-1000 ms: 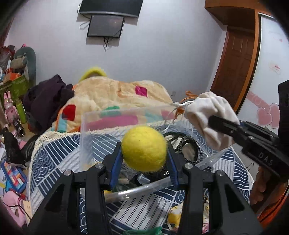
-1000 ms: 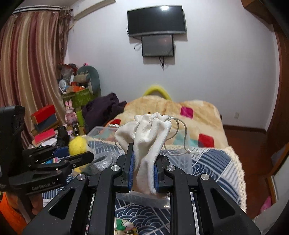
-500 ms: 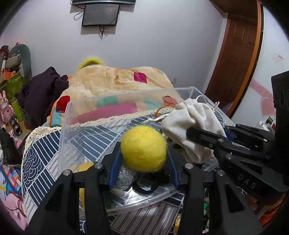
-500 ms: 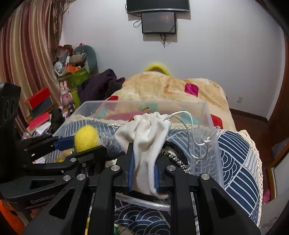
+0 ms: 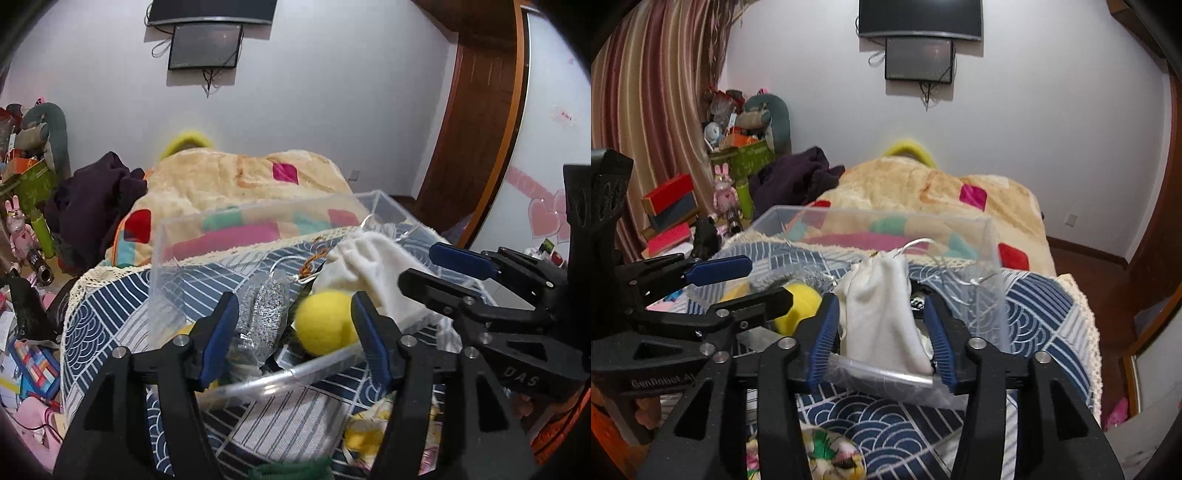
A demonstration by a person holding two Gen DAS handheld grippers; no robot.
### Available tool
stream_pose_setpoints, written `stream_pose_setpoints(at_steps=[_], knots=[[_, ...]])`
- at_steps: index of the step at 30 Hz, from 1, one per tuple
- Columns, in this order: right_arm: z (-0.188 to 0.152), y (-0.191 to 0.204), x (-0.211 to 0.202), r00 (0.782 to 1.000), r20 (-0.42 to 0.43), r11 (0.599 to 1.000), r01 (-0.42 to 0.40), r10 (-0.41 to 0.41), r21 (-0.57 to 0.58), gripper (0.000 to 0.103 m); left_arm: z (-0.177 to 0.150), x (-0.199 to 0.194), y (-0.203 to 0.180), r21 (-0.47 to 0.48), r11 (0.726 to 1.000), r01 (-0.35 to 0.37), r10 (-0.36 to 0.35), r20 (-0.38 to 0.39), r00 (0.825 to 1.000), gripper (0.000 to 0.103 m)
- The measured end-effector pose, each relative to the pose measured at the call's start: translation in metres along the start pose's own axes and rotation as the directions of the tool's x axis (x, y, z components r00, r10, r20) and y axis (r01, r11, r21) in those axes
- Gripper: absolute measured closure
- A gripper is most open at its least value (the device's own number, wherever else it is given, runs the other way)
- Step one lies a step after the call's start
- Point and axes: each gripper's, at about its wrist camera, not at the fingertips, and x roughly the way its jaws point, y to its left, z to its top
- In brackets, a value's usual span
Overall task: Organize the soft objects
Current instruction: 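Drop the ball and cloth bag into the clear box with both tools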
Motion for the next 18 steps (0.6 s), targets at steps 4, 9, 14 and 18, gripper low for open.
stream_pose_setpoints(at_steps=[4,9,14,18], knots=[[0.0,0.0,-0.023,0.999,0.053,1.0,0.012,-0.012,-0.001,0.041,0.001,-0.027,-0.003,0.0,1.0,0.002,-0.002,0.047,0.999,0.027],[-0.009,0.008,-0.05,0.992,0.121,0.999,0.032,-0.029,-0.019,0.024,-0.008,-0.061,-0.006,0.024,1.0,-0.017,0.014,0.101,0.995,0.019],[-0.028,0.015,-0.052,0.996,0.091,0.999,0.013,-0.009,-0.038,0.019,-0.033,-0.073,-0.007,0.027,0.999,-0.029,0.027,0.069,0.997,0.012],[-0.048,0.021,-0.044,0.999,0.023,0.999,-0.031,0.031,-0.032,0.018,-0.062,-0.066,-0.006,0.016,0.999,-0.042,0.042,-0.007,0.999,0.012]])
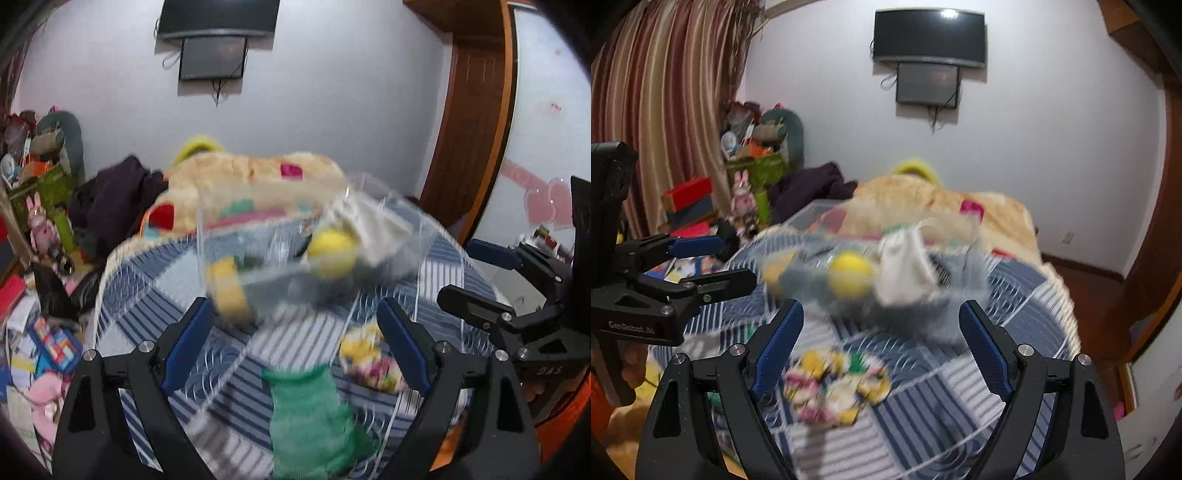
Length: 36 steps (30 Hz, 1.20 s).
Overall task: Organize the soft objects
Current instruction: 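Drop the ball and cloth bag into the clear box with both tools, then grasp the green sock with the left tool while the right tool grasps the floral scrunchie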
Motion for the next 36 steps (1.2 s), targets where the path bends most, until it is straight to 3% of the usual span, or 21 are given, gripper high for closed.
stream_pose_setpoints(at_steps=[5,9,14,18,21,24,29,36], knots=[[-0.021,0.003,0.02,0.993,-0.103,0.997,-0.043,0.05,0.069,0.018,-0.03,0.018,0.004,-0.048,0.999,0.014,-0.018,-0.098,0.995,0.012],[-0.034,0.008,0.028,0.987,-0.146,0.995,-0.054,0.067,0.087,0.018,-0.046,0.02,0.0,-0.044,0.999,0.001,-0.006,-0.109,0.994,0.014],[-0.042,0.016,0.038,0.983,-0.167,0.996,-0.068,0.077,0.057,0.02,-0.061,0.025,-0.004,-0.037,0.999,0.01,-0.015,-0.131,0.991,0.03],[-0.048,0.021,0.041,0.977,-0.189,0.995,-0.091,0.094,0.029,0.04,-0.069,0.031,-0.002,-0.06,0.998,0.035,-0.044,-0.159,0.986,0.042],[-0.05,0.022,0.043,0.978,-0.19,0.996,-0.085,0.087,0.022,0.067,-0.072,0.029,-0.005,-0.059,0.997,0.057,-0.065,-0.144,0.987,0.055],[-0.051,0.021,0.04,0.981,-0.171,0.995,-0.091,0.095,0.031,0.08,-0.072,0.025,-0.007,-0.05,0.997,0.066,-0.072,-0.133,0.988,0.067],[-0.048,0.014,0.032,0.984,-0.139,0.993,-0.099,0.108,0.069,0.088,-0.067,0.019,-0.005,-0.06,0.996,0.073,-0.08,-0.113,0.99,0.08],[-0.035,0.004,0.01,0.993,-0.054,0.99,-0.096,0.102,0.104,0.089,-0.051,0.001,-0.001,-0.05,0.997,0.062,-0.064,-0.045,0.997,0.081]])
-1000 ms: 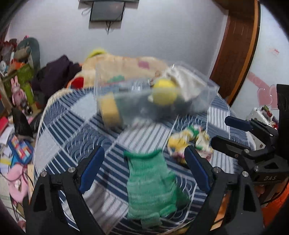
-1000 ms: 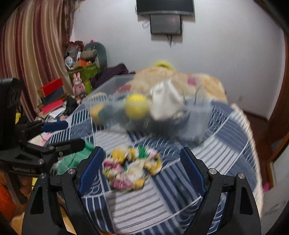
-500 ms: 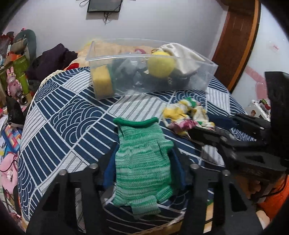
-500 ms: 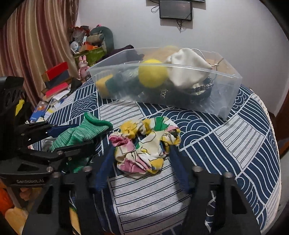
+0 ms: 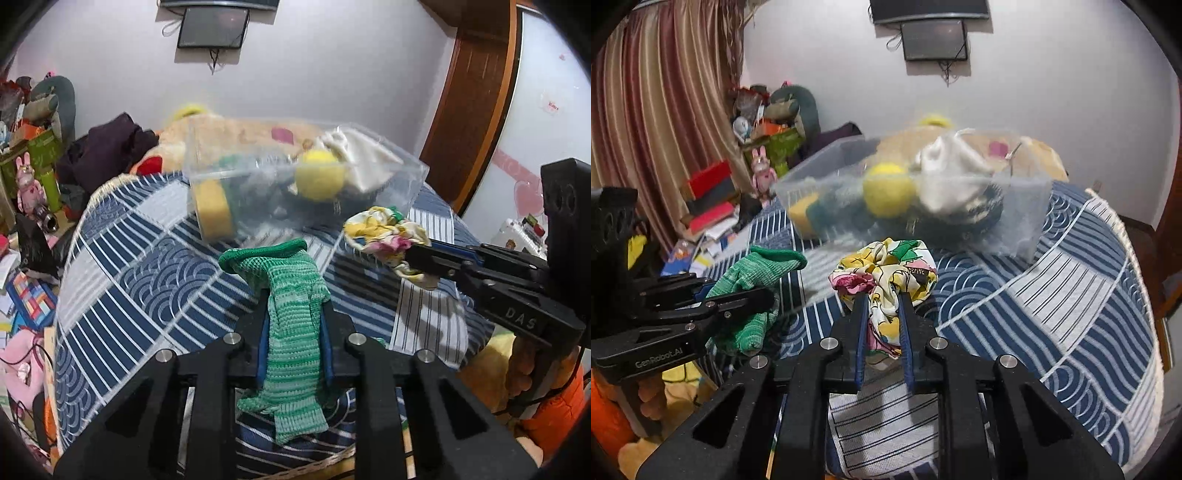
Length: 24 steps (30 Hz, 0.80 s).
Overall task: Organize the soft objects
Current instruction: 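Grasp the green sock with the left tool while the right tool grasps the floral scrunchie, then lower the sock and scrunchie into the clear box and open both tools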
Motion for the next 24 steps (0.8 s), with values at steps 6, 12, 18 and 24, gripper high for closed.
stream_pose_setpoints(at_steps=[6,12,18,24], knots=[[0.02,-0.004,-0.023,0.995,0.093,1.0,0.027,-0.027,0.002,0.089,0.028,-0.014,0.001,0.005,1.0,-0.005,0.005,0.083,0.996,0.081],[0.041,-0.003,-0.032,0.985,0.167,0.998,0.056,-0.053,-0.014,0.089,0.065,-0.021,-0.002,0.03,0.999,-0.017,0.012,0.168,0.986,0.081],[0.062,-0.003,-0.021,0.974,0.213,0.996,0.085,-0.078,-0.024,0.089,0.094,-0.013,0.0,0.039,0.999,-0.034,0.025,0.216,0.976,0.081],[0.082,-0.015,0.004,0.978,0.182,0.995,0.099,-0.099,0.008,0.089,0.115,0.012,0.002,0.052,0.997,-0.059,0.048,0.203,0.978,0.081]])
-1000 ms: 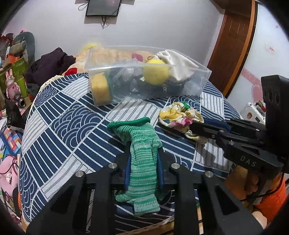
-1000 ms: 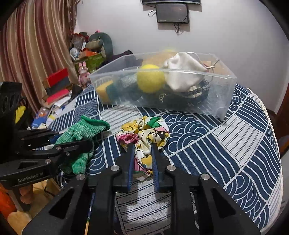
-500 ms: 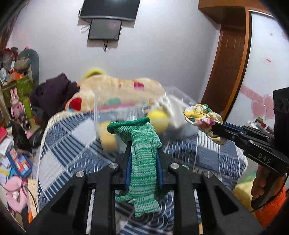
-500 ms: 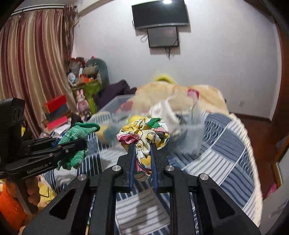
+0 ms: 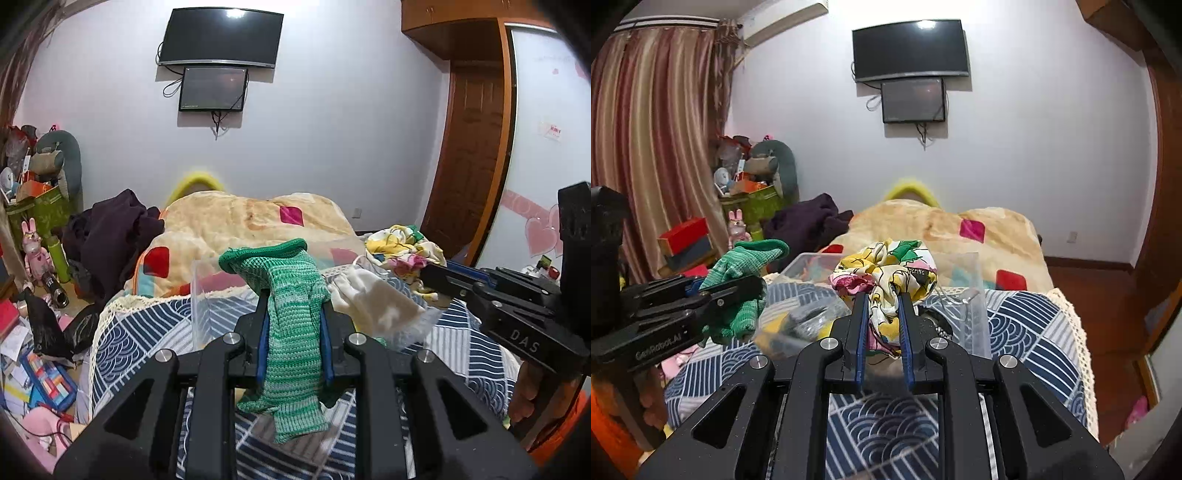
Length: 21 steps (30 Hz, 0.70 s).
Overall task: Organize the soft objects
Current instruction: 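Lower the sock and scrunchie into the clear box and open both tools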
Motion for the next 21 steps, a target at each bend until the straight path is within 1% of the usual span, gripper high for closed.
stream_pose_setpoints(at_steps=[3,4,7,10,15,18,21], knots=[[0.002,-0.002,0.012,1.0,-0.011,1.0,0.003,-0.003,0.015,0.089,0.001,0.015,0.003,-0.007,1.0,0.015,-0.015,-0.023,1.0,0.081],[0.003,-0.002,0.016,1.0,-0.018,1.0,0.006,-0.005,0.023,0.089,0.002,0.022,0.004,-0.018,0.999,0.032,-0.033,-0.041,0.999,0.081],[-0.001,-0.004,0.025,0.999,-0.039,0.999,-0.006,0.008,0.049,0.089,0.003,0.041,0.007,-0.036,0.998,0.049,-0.052,-0.081,0.995,0.081],[-0.007,-0.002,0.033,0.998,-0.064,0.999,-0.014,0.017,0.052,0.089,0.001,0.056,0.009,-0.034,0.999,0.032,-0.035,-0.101,0.994,0.081],[-0.014,0.002,0.046,0.993,-0.115,1.0,-0.011,0.015,0.028,0.089,-0.004,0.081,0.015,-0.047,0.999,0.026,-0.032,-0.148,0.989,0.081],[-0.018,0.002,0.049,0.99,-0.138,0.999,-0.015,0.019,0.029,0.086,-0.008,0.089,0.018,-0.044,0.999,0.01,-0.017,-0.156,0.988,0.081],[-0.018,-0.001,0.049,0.989,-0.146,1.0,-0.004,0.009,0.031,0.084,-0.01,0.091,0.019,-0.043,0.999,0.002,-0.01,-0.166,0.986,0.076]])
